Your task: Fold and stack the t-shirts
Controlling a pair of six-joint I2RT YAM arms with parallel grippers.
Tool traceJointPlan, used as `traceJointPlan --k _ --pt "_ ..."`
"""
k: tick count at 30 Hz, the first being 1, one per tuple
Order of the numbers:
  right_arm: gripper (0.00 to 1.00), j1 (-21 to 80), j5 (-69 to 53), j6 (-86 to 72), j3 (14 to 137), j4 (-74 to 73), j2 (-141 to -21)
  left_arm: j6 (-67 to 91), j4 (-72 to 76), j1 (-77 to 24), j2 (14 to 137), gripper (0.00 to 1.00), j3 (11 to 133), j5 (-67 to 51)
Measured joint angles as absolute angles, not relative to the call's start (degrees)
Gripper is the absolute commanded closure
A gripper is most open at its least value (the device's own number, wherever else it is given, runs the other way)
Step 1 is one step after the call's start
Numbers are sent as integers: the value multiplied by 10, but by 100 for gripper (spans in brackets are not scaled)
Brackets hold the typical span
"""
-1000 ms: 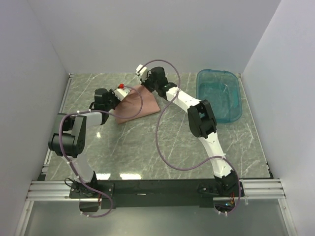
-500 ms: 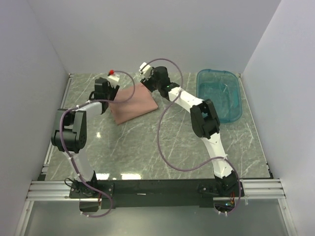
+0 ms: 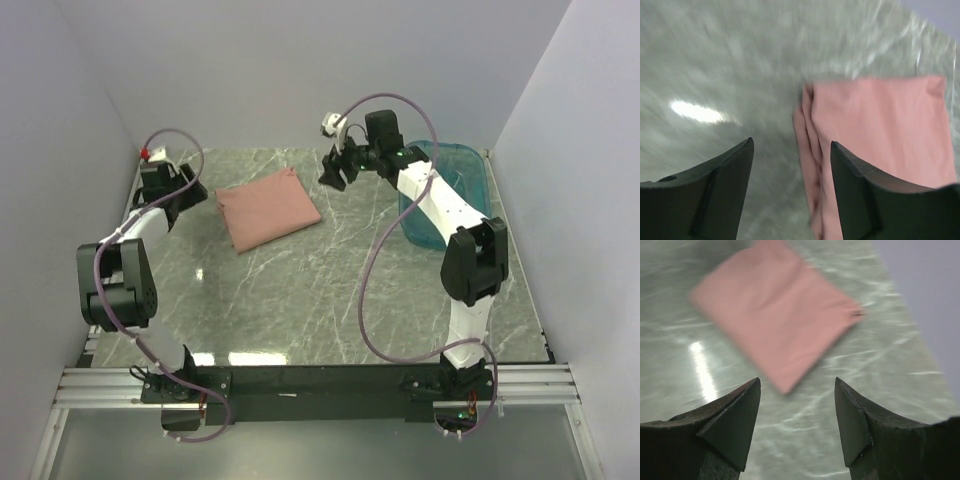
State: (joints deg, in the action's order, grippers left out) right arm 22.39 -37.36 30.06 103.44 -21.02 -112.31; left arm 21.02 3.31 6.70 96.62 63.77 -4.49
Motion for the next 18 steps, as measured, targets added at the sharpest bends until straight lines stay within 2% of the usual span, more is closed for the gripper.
traceJointPlan --k 5,8,11,16,17,18 --pt "33 229 -449 305 927 -273 -1063 305 15 70 1018 32 601 -130" --pt "33 226 -466 305 846 -293 -1021 338 10 63 1044 26 601 -154" --pt "33 218 -476 302 804 -306 -991 360 4 61 1062 26 604 -159" --pt "33 204 -488 295 791 -307 -956 380 -26 60 1087 41 643 -148" --pt "33 202 -489 294 790 -305 -952 381 -35 60 1090 52 647 -142" --pt "33 201 -491 294 788 -304 -948 383 -42 60 1091 56 650 -137"
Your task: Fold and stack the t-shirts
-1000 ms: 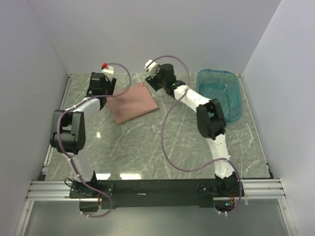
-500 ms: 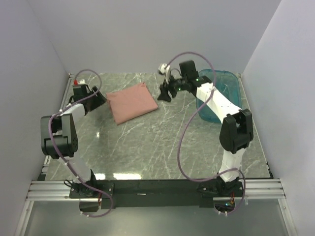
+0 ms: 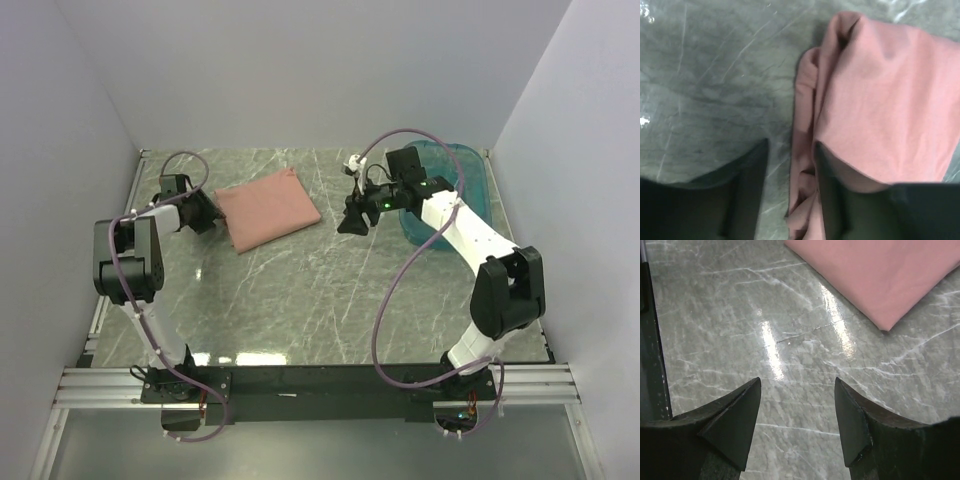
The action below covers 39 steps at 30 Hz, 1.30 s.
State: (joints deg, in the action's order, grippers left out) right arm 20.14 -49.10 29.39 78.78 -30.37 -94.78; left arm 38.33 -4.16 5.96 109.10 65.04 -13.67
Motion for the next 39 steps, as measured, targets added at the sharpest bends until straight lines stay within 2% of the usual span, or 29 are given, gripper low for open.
traceJointPlan --k 2,7,12,15,20,22,30,36,39 --pt "33 199 -491 292 782 -303 -941 383 -56 59 1096 65 656 -128" --pt "33 193 -491 287 767 -301 -917 380 -81 58 1113 64 681 -126" --pt "32 176 -492 279 726 -289 -856 380 -80 53 1134 59 708 -139" --pt "32 169 -496 279 708 -274 -837 387 -53 57 1095 50 656 -135" --pt "32 162 -505 279 694 -267 -833 403 -64 84 1002 45 569 -110" --pt "32 160 -507 279 689 -264 -831 403 -66 97 981 46 563 -112" --pt "32 145 -524 277 670 -256 -823 402 -37 82 972 33 562 -173" --pt "32 138 -536 268 662 -241 -817 397 -63 57 1003 33 592 -171" --pt "32 135 -539 266 660 -236 -817 397 -73 47 1031 38 604 -153"
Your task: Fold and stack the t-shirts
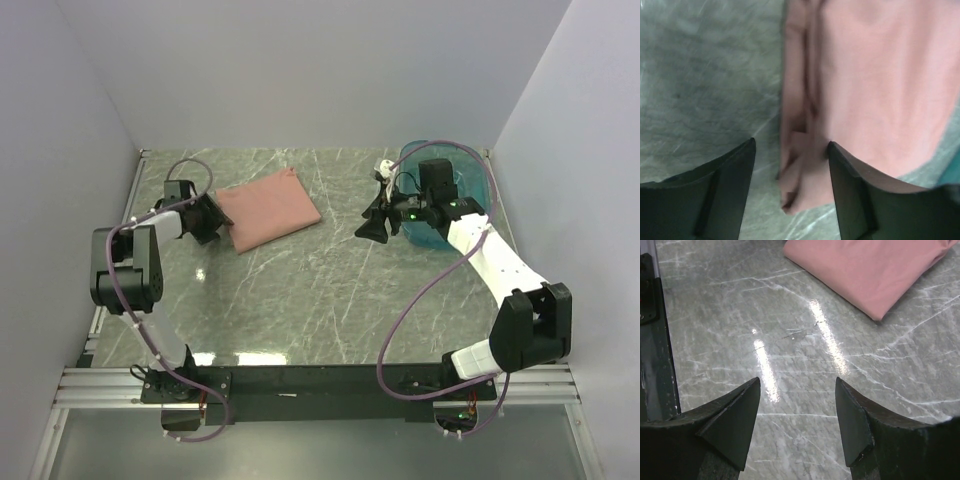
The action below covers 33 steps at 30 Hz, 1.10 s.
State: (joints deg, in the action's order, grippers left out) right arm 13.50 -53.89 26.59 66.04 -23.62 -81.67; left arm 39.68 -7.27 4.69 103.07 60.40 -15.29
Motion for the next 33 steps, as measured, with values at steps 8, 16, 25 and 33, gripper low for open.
traceJointPlan --k 8,16,25,33 --pt "32 132 -546 265 659 -234 -817 399 -92 23 1063 40 635 -115" --pt "32 132 -552 265 658 -234 -817 399 -93 18 1069 54 639 -95" --pt "32 132 -557 265 655 -234 -817 399 -93 12 1108 71 680 -96" --pt "32 131 -563 267 655 -234 -817 396 -91 8 1125 100 698 -97"
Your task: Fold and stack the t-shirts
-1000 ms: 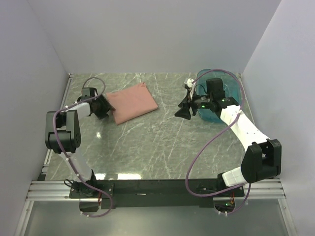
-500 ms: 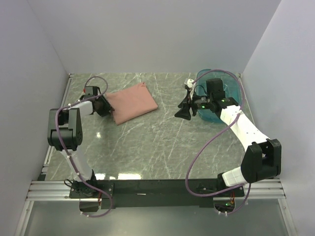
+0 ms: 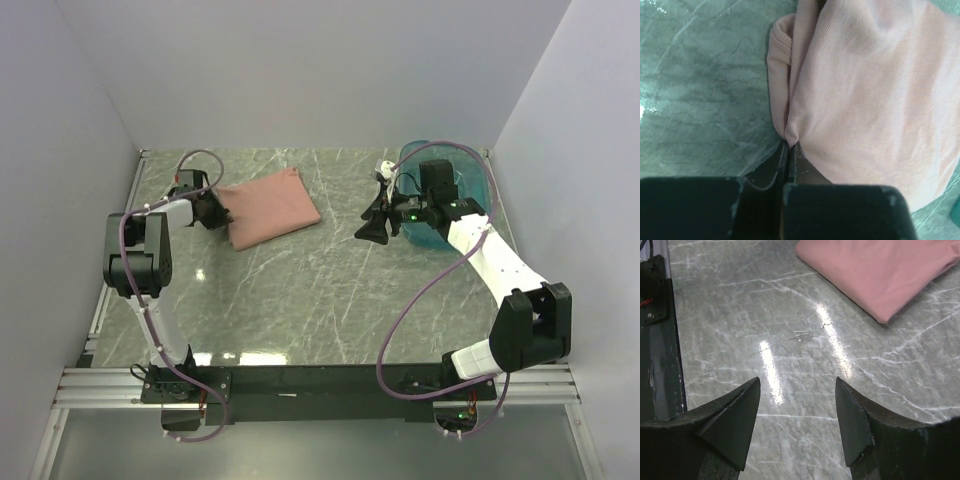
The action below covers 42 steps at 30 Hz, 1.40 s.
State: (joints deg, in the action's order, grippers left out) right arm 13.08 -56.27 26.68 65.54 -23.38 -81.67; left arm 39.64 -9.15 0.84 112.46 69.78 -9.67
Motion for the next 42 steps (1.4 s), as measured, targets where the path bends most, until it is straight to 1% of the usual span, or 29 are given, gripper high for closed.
traceJointPlan --k 3,6,13,17,18,19,20,21,23,24,25,27,29,31,34,35,37,38,39,41,42 --pt "32 131 -565 267 655 -234 -817 394 -93 18 1123 100 697 -99" --pt "32 131 -567 267 655 -234 -816 381 -99 48 1120 100 696 -103" --pt "32 131 -569 269 655 -236 -816 347 -155 183 1113 100 712 -81" --pt "32 129 -571 269 655 -236 -816 328 -207 232 1124 100 754 -48" --pt "32 129 -571 269 655 -236 -815 322 -220 239 1131 98 771 -40" --pt "32 129 -571 269 655 -236 -815 317 -228 244 1136 94 785 -32" --pt "32 129 -571 270 655 -236 -815 310 -239 247 1141 80 801 -27" --pt "32 129 -571 270 655 -236 -815 303 -251 249 1143 73 816 -20" --pt "32 128 -571 271 655 -236 -815 293 -264 249 1143 63 835 -4" --pt "32 128 -571 271 655 -236 -815 289 -268 248 1140 56 843 2" --pt "32 128 -571 272 655 -237 -815 285 -269 248 1134 53 847 8" --pt "32 128 -570 275 655 -237 -815 281 -275 248 1114 46 845 19" --pt "32 128 -568 278 655 -238 -815 278 -274 248 1073 39 834 29" --pt "32 128 -563 281 655 -240 -815 278 -272 247 1013 37 811 38" --pt "32 127 -545 287 655 -249 -810 274 -254 247 903 13 770 27" --pt "31 126 -534 291 655 -253 -805 276 -240 247 869 9 756 17" --pt "30 124 -509 298 650 -254 -788 282 -205 247 797 8 719 -27" --pt "30 121 -491 300 643 -254 -776 285 -183 247 769 2 700 -54" --pt "29 117 -477 298 635 -253 -760 288 -169 246 753 1 684 -78" --pt "24 101 -447 292 610 -247 -720 296 -143 237 725 1 649 -135" --pt "20 87 -434 284 598 -241 -698 295 -137 225 721 0 636 -155"
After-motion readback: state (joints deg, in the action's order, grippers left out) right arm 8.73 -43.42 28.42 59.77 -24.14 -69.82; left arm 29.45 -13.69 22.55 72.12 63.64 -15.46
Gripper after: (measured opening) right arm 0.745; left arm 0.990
